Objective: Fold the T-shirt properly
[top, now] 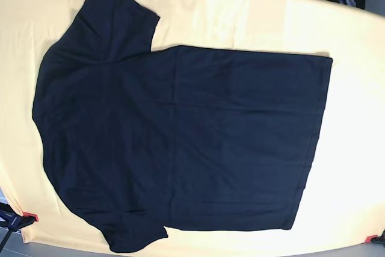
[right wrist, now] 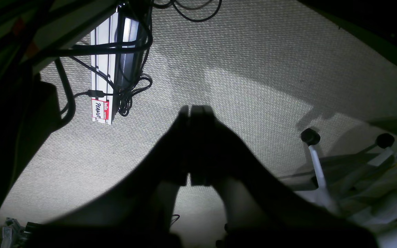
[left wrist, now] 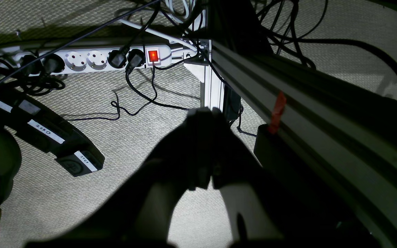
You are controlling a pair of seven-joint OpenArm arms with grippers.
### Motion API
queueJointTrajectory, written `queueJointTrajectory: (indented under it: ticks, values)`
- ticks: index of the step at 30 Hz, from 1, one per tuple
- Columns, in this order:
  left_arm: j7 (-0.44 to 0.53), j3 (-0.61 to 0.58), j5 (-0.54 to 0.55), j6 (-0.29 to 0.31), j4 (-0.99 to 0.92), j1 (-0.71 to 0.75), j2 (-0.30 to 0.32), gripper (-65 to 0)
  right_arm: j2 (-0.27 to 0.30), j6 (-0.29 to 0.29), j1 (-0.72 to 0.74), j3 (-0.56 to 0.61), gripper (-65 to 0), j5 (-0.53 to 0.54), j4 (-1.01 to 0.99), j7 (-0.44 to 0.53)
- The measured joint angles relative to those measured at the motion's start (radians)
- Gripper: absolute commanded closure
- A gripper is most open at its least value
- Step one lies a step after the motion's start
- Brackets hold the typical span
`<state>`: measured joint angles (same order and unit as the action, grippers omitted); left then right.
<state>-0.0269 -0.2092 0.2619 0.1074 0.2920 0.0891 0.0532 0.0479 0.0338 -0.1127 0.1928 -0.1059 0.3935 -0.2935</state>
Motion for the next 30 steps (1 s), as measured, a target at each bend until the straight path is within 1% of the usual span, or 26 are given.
queueJointTrajectory:
  ticks: [3, 6, 7, 11, 13, 15, 16, 18, 19, 21, 24, 26, 28, 30]
  values:
    - [-0.001, 0.0, 0.0, 0.006, 0.0, 0.0, 0.013, 0.0, 0.006, -0.004, 0.0, 0.0, 0.0, -0.003, 0.0, -0.043]
    - [-0.025, 0.0, -0.001, 0.007, 0.001, 0.002, 0.051, 0.0, 0.029, -0.004, -0.004, 0.0, 0.0, -0.009, 0.002, -0.053]
    - [-0.024, 0.0, 0.0, 0.013, 0.002, 0.005, 0.068, 0.0, 0.041, -0.018, -0.009, 0.0, 0.0, -0.009, 0.006, -0.055]
    - [-0.024, 0.0, -0.007, 0.088, 0.035, 0.053, 0.119, 0.0, 0.094, -0.106, -0.039, 0.0, 0.0, -0.006, 0.008, -0.051]
    - [-0.026, 0.0, -0.007, 0.145, 0.062, 0.085, 0.14, 0.0, 0.114, -0.159, -0.063, 0.0, 0.0, -0.007, 0.008, -0.051]
    - [-0.052, 0.0, -0.005, 0.216, 0.098, 0.119, 0.165, 0.0, 0.127, -0.236, -0.089, 0.0, 0.0, 0.009, 0.008, -0.054]
    - [-0.067, 0.0, -0.008, 0.232, 0.118, 0.137, 0.179, 0.0, 0.131, -0.282, -0.103, 0.0, 0.0, 0.003, 0.011, -0.055]
    - [-0.089, 0.0, -0.008, 0.261, 0.163, 0.171, 0.202, 0.0, 0.138, -0.353, -0.14, 0.0, 0.0, 0.0, 0.044, -0.059]
    - [-0.103, 0.0, -0.006, 0.271, 0.188, 0.191, 0.212, 0.0, 0.14, -0.393, -0.16, 0.0, 0.0, 0.002, 0.072, -0.061]
    - [-0.137, 0.0, 0.024, 0.288, 0.242, 0.232, 0.218, 0.0, 0.14, -0.436, -0.211, 0.0, 0.0, 0.006, 0.148, -0.071]
    - [-0.197, 0.0, 0.074, 0.294, 0.323, 0.299, 0.228, 0.0, 0.147, -0.456, -0.296, 0.0, 0.0, 0.129, 0.285, -0.168]
    - [-0.24, 0.0, 0.091, 0.293, 0.379, 0.346, 0.247, 0.0, 0.161, -0.497, -0.356, 0.0, 0.0, 0.206, 0.381, -0.237]
    - [-0.27, 0.0, 0.109, 0.29, 0.443, 0.395, 0.27, 0.0, 0.167, -0.535, -0.413, 0.0, 0.0, 0.257, 0.481, -0.299]
    - [-0.305, 0.0, 0.126, 0.29, 0.52, 0.442, 0.288, 0.0, 0.164, -0.543, -0.467, 0.0, 0.0, 0.291, 0.582, -0.359]
